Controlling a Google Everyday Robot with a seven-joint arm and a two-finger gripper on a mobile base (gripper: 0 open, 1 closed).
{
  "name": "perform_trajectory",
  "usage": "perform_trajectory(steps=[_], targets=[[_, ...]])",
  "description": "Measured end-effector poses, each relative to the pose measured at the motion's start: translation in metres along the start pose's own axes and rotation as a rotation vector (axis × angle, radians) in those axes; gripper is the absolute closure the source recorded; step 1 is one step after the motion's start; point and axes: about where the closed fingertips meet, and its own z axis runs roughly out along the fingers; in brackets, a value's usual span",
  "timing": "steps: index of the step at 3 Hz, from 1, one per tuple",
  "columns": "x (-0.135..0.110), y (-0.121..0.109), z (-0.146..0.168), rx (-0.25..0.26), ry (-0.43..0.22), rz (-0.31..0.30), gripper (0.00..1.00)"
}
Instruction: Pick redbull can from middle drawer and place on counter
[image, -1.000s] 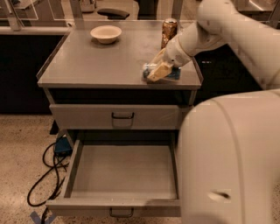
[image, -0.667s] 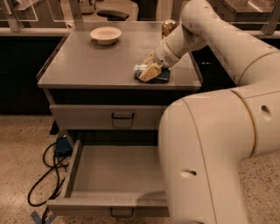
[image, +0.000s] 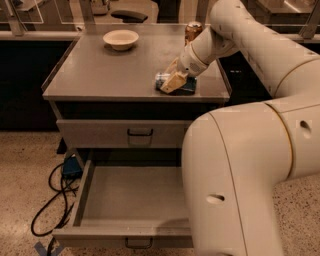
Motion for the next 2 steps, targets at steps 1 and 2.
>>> perform_trajectory(steps=[1,2], targets=[[0.0,0.0,0.0,0.0,0.0,0.0,0.34],[0.0,0.0,0.0001,0.0,0.0,0.0,0.11]])
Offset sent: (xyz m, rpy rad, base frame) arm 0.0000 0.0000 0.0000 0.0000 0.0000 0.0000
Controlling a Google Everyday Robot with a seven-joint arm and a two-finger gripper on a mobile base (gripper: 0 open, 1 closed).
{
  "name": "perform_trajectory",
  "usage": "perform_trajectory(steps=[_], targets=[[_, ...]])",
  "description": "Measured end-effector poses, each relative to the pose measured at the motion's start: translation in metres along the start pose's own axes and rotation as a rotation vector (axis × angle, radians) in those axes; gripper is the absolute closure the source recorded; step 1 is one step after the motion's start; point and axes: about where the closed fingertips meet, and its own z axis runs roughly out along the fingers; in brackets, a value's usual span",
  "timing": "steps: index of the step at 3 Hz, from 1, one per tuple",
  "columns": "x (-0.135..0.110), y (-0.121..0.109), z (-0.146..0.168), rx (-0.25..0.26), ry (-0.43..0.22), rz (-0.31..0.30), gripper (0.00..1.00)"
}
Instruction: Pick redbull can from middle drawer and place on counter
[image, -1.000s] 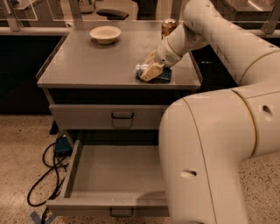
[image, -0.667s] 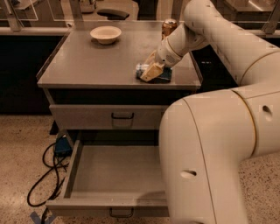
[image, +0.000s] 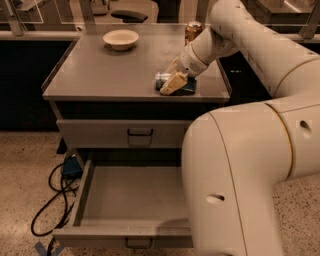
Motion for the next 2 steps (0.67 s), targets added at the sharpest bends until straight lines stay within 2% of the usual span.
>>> perform_trajectory(steps=[1,2], targets=[[0.0,0.0,0.0001,0.0,0.0,0.0,0.0],[0.0,0.0,0.0001,0.0,0.0,0.0,0.0]])
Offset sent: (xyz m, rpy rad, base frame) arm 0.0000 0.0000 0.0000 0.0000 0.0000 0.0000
